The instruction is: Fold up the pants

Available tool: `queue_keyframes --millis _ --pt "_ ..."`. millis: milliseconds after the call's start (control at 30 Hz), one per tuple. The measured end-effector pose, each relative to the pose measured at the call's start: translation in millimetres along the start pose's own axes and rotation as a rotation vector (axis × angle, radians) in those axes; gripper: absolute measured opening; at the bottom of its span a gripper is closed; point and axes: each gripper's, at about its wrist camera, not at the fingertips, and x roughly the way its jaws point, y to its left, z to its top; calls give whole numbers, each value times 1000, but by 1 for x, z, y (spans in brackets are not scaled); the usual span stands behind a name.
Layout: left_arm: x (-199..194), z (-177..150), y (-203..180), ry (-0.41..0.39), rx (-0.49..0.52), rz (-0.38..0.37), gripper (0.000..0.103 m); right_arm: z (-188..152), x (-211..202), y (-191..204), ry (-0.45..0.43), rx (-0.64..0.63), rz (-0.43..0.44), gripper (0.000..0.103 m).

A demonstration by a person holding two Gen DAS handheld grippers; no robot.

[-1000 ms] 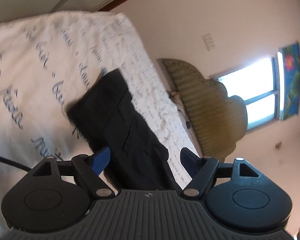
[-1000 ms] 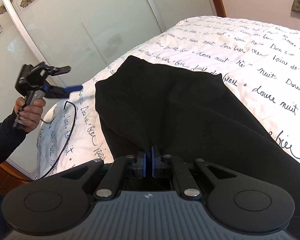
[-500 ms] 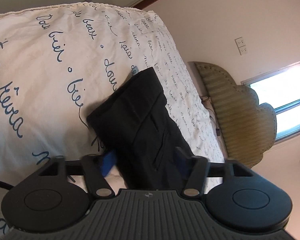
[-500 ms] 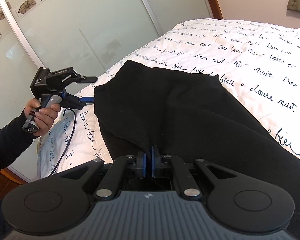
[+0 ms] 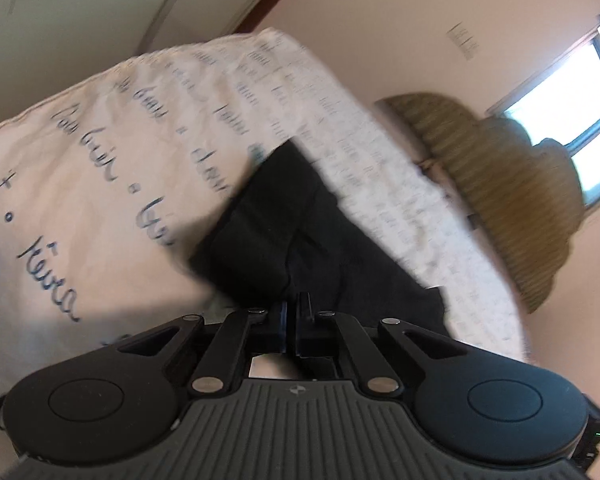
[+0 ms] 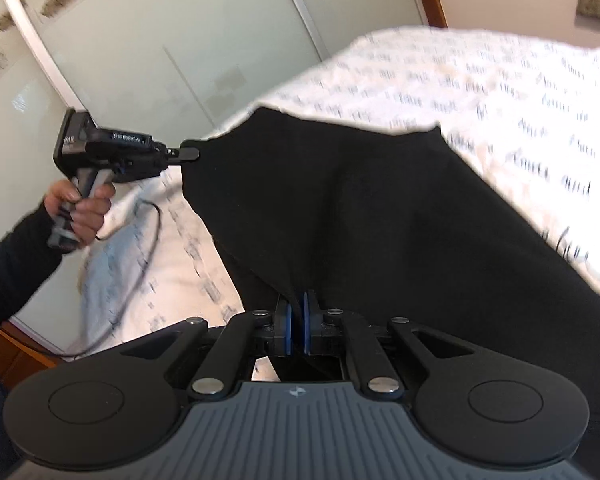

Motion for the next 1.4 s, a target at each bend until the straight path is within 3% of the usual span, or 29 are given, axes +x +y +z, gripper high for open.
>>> queue_keyframes --millis 67,100,133,267,333,400,467,533,600,767,833,933,1000,1067,1167,1233,1400 --pt "6 -1 6 14 9 13 6 1 -1 8 -16 -17 9 5" --pt "7 -2 7 13 18 19 11 1 -3 11 -31 -18 20 5" --pt "7 -3 10 15 21 22 23 -1 -2 13 -35 -15 23 5" --pt "6 -10 6 26 64 37 27 -15 21 6 31 6 -26 5" --pt "-6 -13 -6 12 106 90 48 -19 23 4 11 32 -18 5" --pt "-28 -19 -22 -36 173 112 53 -21 21 4 -9 43 -17 5" --pt "-49 -28 -41 -62 218 83 57 -21 20 1 -29 60 -11 5" --pt "-62 -42 -62 -73 237 -2 64 -20 16 -2 -50 77 12 6" --pt "-62 -65 -94 -80 335 -51 66 -19 12 -4 -75 90 26 6" --pt "-23 -142 -180 -67 825 -34 65 -13 5 -1 -98 82 36 6" --pt "-9 -166 -198 -58 973 -65 65 -11 4 -1 -101 83 41 6" --pt "14 -187 -214 -83 1145 -4 64 -10 5 -1 -99 81 46 6" --pt "31 -189 -217 -64 1193 12 59 -10 6 -1 -105 82 52 6" --pt "45 -190 -217 25 1211 17 49 -11 6 -3 -114 91 38 6" --pt "46 -190 -213 110 1176 -64 50 -14 6 -8 -136 122 62 6" --pt "45 -187 -212 100 1164 -67 51 -15 8 -8 -136 124 71 6" --pt "59 -187 -219 79 1215 14 51 -16 5 -9 -148 125 79 6"
